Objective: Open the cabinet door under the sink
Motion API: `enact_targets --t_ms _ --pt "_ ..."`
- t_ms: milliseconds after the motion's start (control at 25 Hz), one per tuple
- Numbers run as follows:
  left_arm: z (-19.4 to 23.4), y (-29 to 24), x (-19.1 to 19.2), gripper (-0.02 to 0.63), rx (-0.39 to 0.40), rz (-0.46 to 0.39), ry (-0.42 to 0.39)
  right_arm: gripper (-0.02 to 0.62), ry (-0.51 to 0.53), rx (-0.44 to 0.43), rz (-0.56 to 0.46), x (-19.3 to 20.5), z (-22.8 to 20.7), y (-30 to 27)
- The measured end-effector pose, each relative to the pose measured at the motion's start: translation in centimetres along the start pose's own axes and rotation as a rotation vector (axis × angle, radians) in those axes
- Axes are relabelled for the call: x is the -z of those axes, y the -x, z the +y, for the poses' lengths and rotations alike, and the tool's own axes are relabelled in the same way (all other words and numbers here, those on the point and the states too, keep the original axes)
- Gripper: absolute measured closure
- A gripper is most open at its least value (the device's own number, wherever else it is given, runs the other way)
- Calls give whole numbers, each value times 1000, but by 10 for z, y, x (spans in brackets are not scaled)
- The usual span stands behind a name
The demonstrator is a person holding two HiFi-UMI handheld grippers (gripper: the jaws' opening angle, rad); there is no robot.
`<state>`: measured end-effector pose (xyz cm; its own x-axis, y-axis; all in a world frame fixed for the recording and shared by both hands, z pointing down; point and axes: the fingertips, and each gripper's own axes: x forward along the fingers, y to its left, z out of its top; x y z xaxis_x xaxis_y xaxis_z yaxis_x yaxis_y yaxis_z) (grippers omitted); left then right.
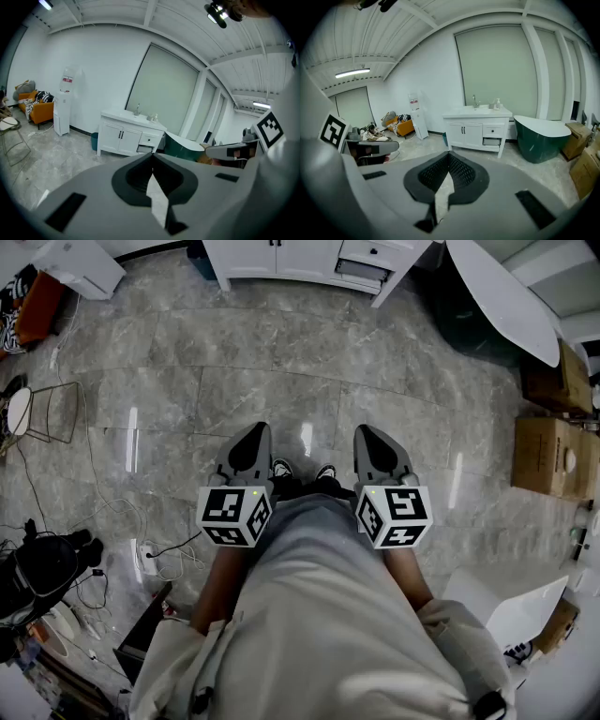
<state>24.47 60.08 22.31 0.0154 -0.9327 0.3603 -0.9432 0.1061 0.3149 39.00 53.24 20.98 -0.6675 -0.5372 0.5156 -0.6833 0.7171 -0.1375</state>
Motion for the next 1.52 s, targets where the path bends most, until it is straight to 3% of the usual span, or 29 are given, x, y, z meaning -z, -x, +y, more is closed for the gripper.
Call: enact_targets --t_ms 240,400,560,760,1160,1360,1520 --pt "3 4 3 607 -2 2 5 588 -9 20 10 5 -2 2" --pt "11 9 3 607 2 -1 14 588 -88 23 -49 1 2 4" --pt "12 8 6 607 8 8 17 588 -146 -54 -89 -1 9 6" --pt "14 -1 7 607 11 28 17 588 -129 -140 -71 -6 16 -3" --pt "43 -55 -35 607 -28 21 -1 588 -107 -105 -101 -53 -17 -68" --pt "56 -99 -53 607 -36 40 4 588 -118 -139 -81 -77 -37 -110" --pt "67 -136 -69 607 -41 54 4 588 -94 -79 -90 -98 -62 -144"
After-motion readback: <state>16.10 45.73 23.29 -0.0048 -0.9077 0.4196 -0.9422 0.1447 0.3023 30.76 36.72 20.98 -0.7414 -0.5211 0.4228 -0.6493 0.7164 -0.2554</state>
